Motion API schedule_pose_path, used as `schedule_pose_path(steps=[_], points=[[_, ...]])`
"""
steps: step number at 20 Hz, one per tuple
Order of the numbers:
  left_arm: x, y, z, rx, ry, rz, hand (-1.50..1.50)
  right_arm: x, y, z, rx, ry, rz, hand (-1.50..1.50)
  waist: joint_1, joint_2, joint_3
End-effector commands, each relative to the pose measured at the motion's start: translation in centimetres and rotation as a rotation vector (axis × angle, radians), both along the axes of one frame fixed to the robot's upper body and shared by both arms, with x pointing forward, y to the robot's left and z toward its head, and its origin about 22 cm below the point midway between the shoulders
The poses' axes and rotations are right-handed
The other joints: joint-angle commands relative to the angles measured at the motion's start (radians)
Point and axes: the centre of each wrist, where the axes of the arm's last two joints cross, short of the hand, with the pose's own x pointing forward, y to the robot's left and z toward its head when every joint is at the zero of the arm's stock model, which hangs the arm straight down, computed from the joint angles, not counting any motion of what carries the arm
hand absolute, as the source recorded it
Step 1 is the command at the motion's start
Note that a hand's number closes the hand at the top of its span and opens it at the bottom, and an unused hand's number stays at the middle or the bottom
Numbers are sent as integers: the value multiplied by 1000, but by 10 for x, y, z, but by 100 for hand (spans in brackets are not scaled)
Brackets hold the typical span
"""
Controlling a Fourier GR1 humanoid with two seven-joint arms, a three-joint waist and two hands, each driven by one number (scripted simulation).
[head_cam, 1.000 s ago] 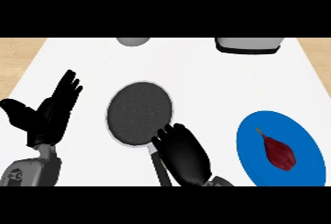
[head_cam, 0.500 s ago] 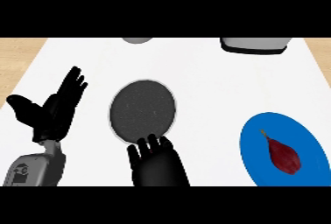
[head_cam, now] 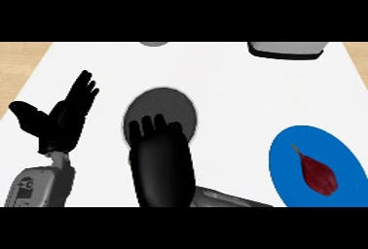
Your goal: Pick the cupcake from the plate and place it in the pan
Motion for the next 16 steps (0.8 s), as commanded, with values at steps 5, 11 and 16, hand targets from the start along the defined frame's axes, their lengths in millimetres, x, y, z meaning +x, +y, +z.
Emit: schedule_pose_path(steps=[5,11,16], points=[[1,15,14,4,-11,25,0,63,19,19,131,25,-80,150,-26,2,2],[6,6,6,-2,-17,25,0,104,14,-30,131,62,-29,150,-22,8,2],[-9,-1,4,-11,-32,-3,0,124,-1,-70,124,86,2,150,-3,11,3]])
